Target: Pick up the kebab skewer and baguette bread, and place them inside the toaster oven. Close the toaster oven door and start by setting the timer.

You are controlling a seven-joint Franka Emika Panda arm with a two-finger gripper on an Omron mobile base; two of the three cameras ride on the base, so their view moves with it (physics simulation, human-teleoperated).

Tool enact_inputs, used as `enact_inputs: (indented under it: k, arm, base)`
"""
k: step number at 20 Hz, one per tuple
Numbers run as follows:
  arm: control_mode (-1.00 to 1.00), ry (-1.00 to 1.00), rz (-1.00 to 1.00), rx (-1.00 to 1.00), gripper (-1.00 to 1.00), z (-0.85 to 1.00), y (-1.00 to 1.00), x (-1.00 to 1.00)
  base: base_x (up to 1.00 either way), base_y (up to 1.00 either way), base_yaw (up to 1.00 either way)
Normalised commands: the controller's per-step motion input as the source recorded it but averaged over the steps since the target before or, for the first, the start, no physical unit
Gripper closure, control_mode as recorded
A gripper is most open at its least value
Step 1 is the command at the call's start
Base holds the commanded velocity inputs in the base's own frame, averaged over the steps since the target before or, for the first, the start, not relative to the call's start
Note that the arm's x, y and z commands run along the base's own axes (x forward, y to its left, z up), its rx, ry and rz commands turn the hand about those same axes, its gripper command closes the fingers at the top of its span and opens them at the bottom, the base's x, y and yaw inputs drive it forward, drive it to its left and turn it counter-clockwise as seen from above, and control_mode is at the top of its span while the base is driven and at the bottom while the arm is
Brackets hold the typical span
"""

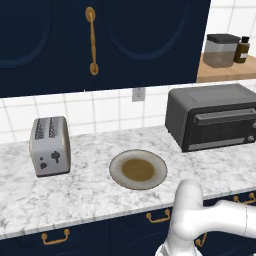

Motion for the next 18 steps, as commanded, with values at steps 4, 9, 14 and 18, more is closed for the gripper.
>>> enact_inputs:
  k: [4,9,14,18]
  arm:
    - [-1.0,0.0,-0.1,0.0,-1.0,0.15,0.0,-0.01]
    - [-1.0,0.0,-0.06,0.0,-1.0,0.22,0.0,-0.02]
    - [-1.0,0.0,-0.03,0.0,-1.0,0.24,-0.01,0.0]
    - [-1.0,0.0,-0.03,0.0,-1.0,0.25,0.0,-0.08]
  base:
    - [0.0,0.0,0.0]
    - [0.0,0.0,0.0]
    - [0.0,0.0,0.0]
    - [0.0,0.0,0.0]
